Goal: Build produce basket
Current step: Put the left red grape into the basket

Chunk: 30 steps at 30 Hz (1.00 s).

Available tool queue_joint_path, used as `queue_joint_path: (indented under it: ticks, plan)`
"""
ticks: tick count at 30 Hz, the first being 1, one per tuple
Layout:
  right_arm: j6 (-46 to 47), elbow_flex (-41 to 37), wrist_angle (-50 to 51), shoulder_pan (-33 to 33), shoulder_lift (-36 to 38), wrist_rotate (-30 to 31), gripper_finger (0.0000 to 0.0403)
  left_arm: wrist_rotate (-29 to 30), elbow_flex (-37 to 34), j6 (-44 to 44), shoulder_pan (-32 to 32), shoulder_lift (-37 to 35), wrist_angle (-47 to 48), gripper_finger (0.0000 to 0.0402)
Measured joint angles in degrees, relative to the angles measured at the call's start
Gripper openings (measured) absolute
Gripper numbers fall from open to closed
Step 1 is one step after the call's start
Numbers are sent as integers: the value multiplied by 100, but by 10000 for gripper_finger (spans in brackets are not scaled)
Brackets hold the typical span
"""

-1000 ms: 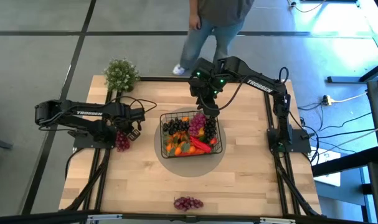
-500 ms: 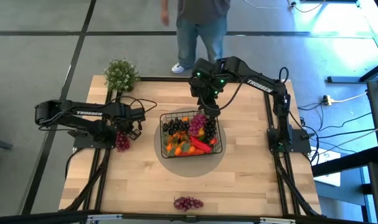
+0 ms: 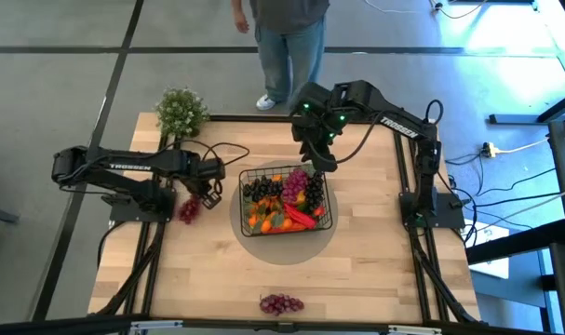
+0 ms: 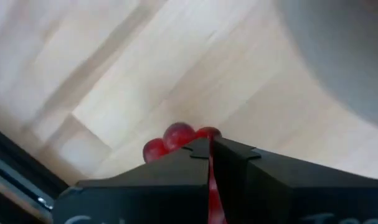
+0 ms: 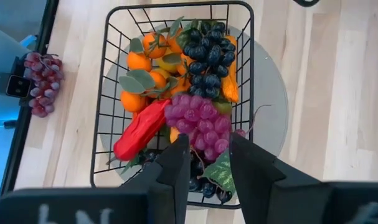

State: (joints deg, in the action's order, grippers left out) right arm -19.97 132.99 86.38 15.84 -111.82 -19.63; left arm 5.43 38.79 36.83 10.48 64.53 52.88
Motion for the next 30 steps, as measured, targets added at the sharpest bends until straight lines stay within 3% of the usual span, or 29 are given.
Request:
queue_joint_path:
  ticks: [6,18,30]
  plan:
    - [-2,0,231,0,71,-15,100,457,904,-146,-268,0,522,0]
    - [-223,0,375,79,97,-597,100,1057,2507,-506,-678,0,1081,1]
    - [-219,0,361,168,125,-596,100,1006,2441,-352,-620,-2,1233,0]
